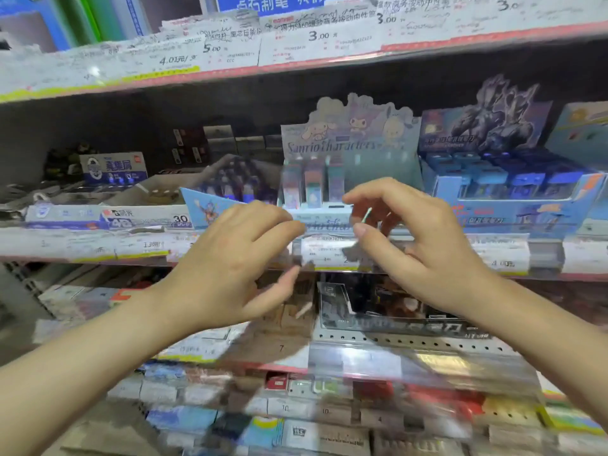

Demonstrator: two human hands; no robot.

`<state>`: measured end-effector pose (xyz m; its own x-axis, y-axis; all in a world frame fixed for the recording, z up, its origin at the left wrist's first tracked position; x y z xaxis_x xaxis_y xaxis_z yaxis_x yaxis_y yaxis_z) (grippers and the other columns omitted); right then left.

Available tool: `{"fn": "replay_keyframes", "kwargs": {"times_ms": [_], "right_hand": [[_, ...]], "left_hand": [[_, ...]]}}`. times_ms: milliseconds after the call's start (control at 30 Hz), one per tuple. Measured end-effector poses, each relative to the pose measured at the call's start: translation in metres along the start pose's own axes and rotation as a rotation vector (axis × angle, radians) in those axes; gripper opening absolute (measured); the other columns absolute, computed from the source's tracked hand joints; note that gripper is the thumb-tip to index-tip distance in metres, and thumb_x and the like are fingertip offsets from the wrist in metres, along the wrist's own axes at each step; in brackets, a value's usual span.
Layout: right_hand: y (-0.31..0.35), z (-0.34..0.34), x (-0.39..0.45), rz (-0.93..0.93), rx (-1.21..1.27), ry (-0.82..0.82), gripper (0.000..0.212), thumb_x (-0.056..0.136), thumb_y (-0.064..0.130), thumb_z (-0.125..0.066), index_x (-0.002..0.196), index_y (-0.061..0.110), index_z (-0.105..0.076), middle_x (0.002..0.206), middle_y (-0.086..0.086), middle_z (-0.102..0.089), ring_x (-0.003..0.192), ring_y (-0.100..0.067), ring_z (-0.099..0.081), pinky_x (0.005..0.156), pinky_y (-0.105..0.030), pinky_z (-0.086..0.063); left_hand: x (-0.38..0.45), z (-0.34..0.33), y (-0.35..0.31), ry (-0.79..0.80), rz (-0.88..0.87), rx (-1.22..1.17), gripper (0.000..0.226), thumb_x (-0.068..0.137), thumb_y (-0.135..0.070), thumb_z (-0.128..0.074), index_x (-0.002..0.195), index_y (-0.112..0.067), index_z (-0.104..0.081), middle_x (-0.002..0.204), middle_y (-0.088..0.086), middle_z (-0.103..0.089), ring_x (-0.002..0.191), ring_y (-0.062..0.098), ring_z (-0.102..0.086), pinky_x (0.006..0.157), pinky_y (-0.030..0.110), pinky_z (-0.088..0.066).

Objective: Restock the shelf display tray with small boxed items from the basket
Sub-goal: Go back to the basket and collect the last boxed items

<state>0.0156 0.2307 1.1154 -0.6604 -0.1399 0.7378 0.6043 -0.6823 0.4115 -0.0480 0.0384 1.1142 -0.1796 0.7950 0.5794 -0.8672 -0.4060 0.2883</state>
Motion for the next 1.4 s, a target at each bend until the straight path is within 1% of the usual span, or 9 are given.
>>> {"fn": "replay_keyframes", "kwargs": {"times_ms": [133,267,500,700,833,967,1133,1267,1400], "right_hand": [[0.013,-0.027,-0.035,-0.172,0.128,0.066,0.018,0.083,0.015,-0.055,0.097,0.026,-0.056,0.065,0.000,-0.054,0.052,-0.016,-0.047,0.052,-0.020,-0.039],[0.026,-0.072,-0.076,-0.400,0.246,0.125,0.015,0.080,0.017,-0.056,0.087,0.030,-0.057,0.058,0.006,-0.048,0.049,-0.005,-0.039,0.048,-0.011,-0.031],[0.019,-0.159,-0.179,-0.806,0.408,0.343,0.008,0.084,0.015,-0.061,0.092,0.014,-0.063,0.062,-0.004,-0.057,0.053,-0.013,-0.051,0.054,-0.024,-0.043],[-0.037,-0.239,-0.296,-1.040,0.307,0.610,0.010,0.084,0.017,-0.058,0.093,0.017,-0.062,0.070,0.002,-0.060,0.060,-0.013,-0.060,0.068,-0.035,-0.054],[-0.095,-0.291,-0.389,-1.175,0.264,0.707,0.012,0.083,0.012,-0.058,0.077,0.023,-0.057,0.068,0.002,-0.060,0.067,-0.020,-0.063,0.075,-0.043,-0.057],[-0.150,-0.349,-0.488,-1.260,0.197,0.749,0.009,0.082,0.012,-0.059,0.087,0.019,-0.060,0.077,0.004,-0.058,0.080,-0.021,-0.061,0.081,-0.034,-0.050],[-0.212,-0.424,-0.590,-1.422,0.150,0.643,0.016,0.079,0.001,-0.060,0.089,0.013,-0.064,0.070,0.002,-0.059,0.076,-0.024,-0.063,0.081,-0.037,-0.054],[-0.261,-0.486,-0.656,-1.404,0.088,0.595,0.018,0.078,0.004,-0.060,0.087,0.019,-0.063,0.089,-0.005,-0.064,0.088,-0.026,-0.062,0.085,-0.039,-0.053],[-0.304,-0.540,-0.716,-1.351,0.035,0.621,0.020,0.082,0.005,-0.056,0.099,0.009,-0.066,0.094,-0.001,-0.059,0.094,-0.020,-0.056,0.088,-0.029,-0.043]], "left_hand": [[-0.039,0.004,-0.015,0.123,0.029,-0.103,0.030,0.081,-0.032,-0.053,0.096,-0.006,-0.060,0.068,0.005,-0.061,0.062,0.026,-0.056,0.055,0.033,-0.044],[-0.084,-0.004,-0.021,0.232,0.101,-0.288,0.035,0.079,-0.041,-0.049,0.090,-0.011,-0.062,0.062,-0.003,-0.058,0.050,0.020,-0.055,0.046,0.029,-0.047],[-0.186,-0.080,-0.045,0.501,0.488,-0.604,0.029,0.067,-0.054,-0.057,0.076,-0.026,-0.057,0.049,-0.012,-0.052,0.042,0.005,-0.044,0.050,0.029,-0.043],[-0.271,-0.191,-0.081,0.806,0.733,-0.768,0.018,0.078,-0.035,-0.069,0.076,-0.020,-0.059,0.059,-0.006,-0.055,0.046,0.004,-0.042,0.050,0.022,-0.035],[-0.339,-0.287,-0.109,0.931,0.873,-0.819,0.020,0.081,-0.031,-0.068,0.071,-0.018,-0.055,0.063,-0.001,-0.056,0.051,0.007,-0.046,0.051,0.022,-0.035],[-0.414,-0.386,-0.150,1.002,0.965,-0.838,0.025,0.082,-0.019,-0.066,0.065,-0.017,-0.049,0.059,-0.005,-0.049,0.052,0.004,-0.044,0.046,0.011,-0.031],[-0.511,-0.503,-0.204,1.027,1.152,-0.845,0.020,0.077,-0.014,-0.068,0.069,-0.013,-0.050,0.058,-0.003,-0.048,0.053,0.014,-0.048,0.044,0.015,-0.035],[-0.571,-0.587,-0.238,1.019,1.241,-0.824,0.019,0.071,-0.010,-0.069,0.079,-0.013,-0.052,0.084,0.010,-0.059,0.076,0.025,-0.056,0.070,0.029,-0.050],[-0.630,-0.658,-0.264,1.083,1.349,-0.793,0.024,0.072,-0.006,-0.062,0.094,-0.010,-0.053,0.099,0.016,-0.063,0.082,0.035,-0.065,0.073,0.040,-0.058]]}}
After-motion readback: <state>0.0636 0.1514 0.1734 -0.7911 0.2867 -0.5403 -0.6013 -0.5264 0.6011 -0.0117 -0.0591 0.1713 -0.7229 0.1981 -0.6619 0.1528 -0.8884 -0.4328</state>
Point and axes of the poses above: each hand's wrist, its own x-axis towards the middle knuckle, its own z-axis out of the back of the hand, y = z × x, the point moved 2 cm from there along x, towards the middle knuckle
